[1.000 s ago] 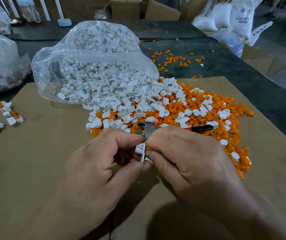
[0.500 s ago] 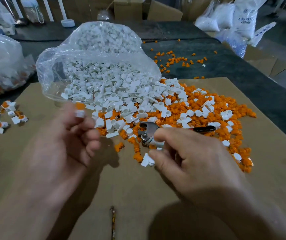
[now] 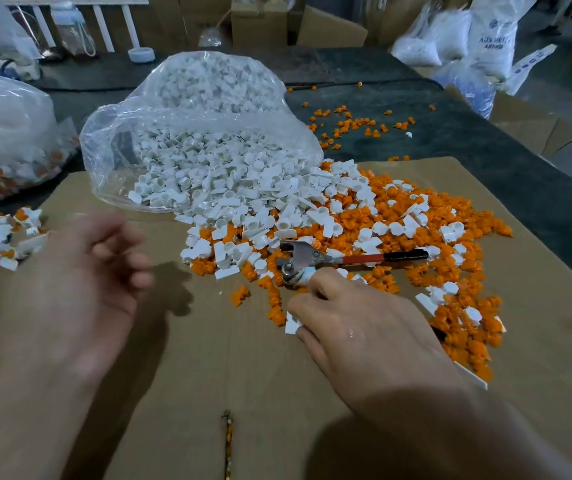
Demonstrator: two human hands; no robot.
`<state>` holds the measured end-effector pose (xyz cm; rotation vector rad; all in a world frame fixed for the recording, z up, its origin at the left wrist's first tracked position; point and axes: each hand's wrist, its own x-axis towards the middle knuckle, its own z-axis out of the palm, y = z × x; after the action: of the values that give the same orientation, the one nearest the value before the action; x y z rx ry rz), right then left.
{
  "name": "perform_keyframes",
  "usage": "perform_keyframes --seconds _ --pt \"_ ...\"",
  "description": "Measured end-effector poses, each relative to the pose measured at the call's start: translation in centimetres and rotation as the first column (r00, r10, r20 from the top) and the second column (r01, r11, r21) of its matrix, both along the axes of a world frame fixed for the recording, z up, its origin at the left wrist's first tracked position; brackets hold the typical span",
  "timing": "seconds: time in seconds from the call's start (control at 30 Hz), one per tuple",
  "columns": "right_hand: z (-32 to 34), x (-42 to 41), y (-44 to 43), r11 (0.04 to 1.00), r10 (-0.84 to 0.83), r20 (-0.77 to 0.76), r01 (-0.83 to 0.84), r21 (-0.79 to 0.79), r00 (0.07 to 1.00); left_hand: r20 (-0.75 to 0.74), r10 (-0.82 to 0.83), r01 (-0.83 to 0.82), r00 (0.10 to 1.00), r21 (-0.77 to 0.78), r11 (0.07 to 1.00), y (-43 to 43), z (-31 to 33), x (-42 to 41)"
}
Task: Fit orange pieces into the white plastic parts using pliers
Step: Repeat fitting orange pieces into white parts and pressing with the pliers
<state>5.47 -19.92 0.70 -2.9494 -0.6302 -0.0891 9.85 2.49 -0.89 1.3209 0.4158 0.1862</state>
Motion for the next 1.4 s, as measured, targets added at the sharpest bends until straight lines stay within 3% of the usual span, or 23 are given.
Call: perform_keyframes --seconds 0.03,0.07,0.13,0.17,0.2,0.27,0.43,0.57,0.63,0.73,0.77,0.83,0.93,1.07,1.13,1.2,1.27,1.4 --pt "0.1 0.0 0.0 1.000 -0.004 -0.013 0.004 0.001 1.000 0.105 -0.202 0.176 0.974 0.213 0.961 -0.6 1.0 -0.6" --pt "0.1 0.0 0.0 1.000 -0.004 -0.023 0.004 0.007 1.000 0.051 -0.185 0.138 0.981 0.477 0.868 -1.2 1.3 0.3" --pt "0.2 0.0 0.0 1.000 -0.001 -0.027 0.001 0.027 1.000 0.076 -0.347 0.151 0.935 0.799 0.582 -2.9 -0.5 -1.2" --pt "0.3 0.0 0.0 0.999 0.004 -0.023 -0.003 0.038 1.000 0.065 -0.398 0.133 0.915 0.883 0.450 -2.9 -1.2 -1.6" --pt "0.4 0.0 0.0 0.999 0.012 -0.018 -0.011 0.045 1.000 0.043 -0.419 0.117 0.907 0.930 0.349 -3.0 -1.5 -1.8" --pt "0.3 0.1 0.1 0.998 0.051 -0.024 -0.050 0.041 0.998 -0.006 -0.433 0.116 0.901 0.966 0.229 -3.1 -1.7 -1.7" --pt "0.1 0.2 0.2 0.991 0.132 -0.007 -0.132 0.034 0.991 -0.045 -0.480 0.114 0.876 0.987 0.117 -3.3 -1.6 -1.2" --pt "0.1 0.1 0.2 0.986 0.146 0.044 -0.148 0.071 0.988 -0.006 -0.472 0.104 0.882 0.978 0.181 -3.5 -1.1 -1.4" --pt "-0.1 0.3 0.2 0.981 0.156 0.076 -0.164 0.102 0.985 0.026 -0.431 0.129 0.902 0.936 0.327 -3.6 -1.1 -1.6" --pt "0.3 0.4 -0.3 0.919 0.001 0.068 -0.028 0.393 0.998 0.095 -0.387 0.120 0.917 0.860 0.496 -4.0 -0.9 -2.0" --pt "0.4 0.3 -0.6 0.842 -0.067 0.046 0.032 0.539 0.997 0.124 -0.384 0.110 0.915 0.839 0.533 -4.2 -0.8 -2.2" --pt "0.4 0.0 -0.9 0.565 -0.096 -0.168 0.193 0.803 0.981 0.180 -0.408 0.112 0.895 0.794 0.597 -4.7 -0.7 -2.5" --pt "0.7 0.0 -0.4 0.197 0.100 -0.461 0.436 0.878 0.882 0.318 -0.418 0.135 0.851 0.638 0.758 -5.3 -0.9 -3.2" --pt "1.0 0.4 0.0 -0.167 0.355 -0.568 0.649 0.743 0.742 0.446 -0.485 0.098 0.752 0.652 0.752 -5.8 -0.7 -3.8" --pt "1.0 0.5 0.3 -0.273 0.442 -0.559 0.698 0.662 0.702 0.467 -0.559 0.097 0.685 0.703 0.705 -6.1 -0.3 -3.8" --pt "0.9 0.5 0.6 -0.293 0.476 -0.562 0.724 0.624 0.677 0.424 -0.625 0.059 0.655 0.796 0.602 -6.5 0.3 -3.8" --pt "0.7 0.6 0.7 -0.269 0.494 -0.570 0.739 0.618 0.656 0.368 -0.633 0.065 0.681 0.830 0.553 -6.8 0.6 -3.9" --pt "1.0 0.6 0.6 -0.314 0.548 -0.536 0.752 0.580 0.642 0.331 -0.548 0.190 0.768 0.699 0.689 -7.1 0.4 -4.1"
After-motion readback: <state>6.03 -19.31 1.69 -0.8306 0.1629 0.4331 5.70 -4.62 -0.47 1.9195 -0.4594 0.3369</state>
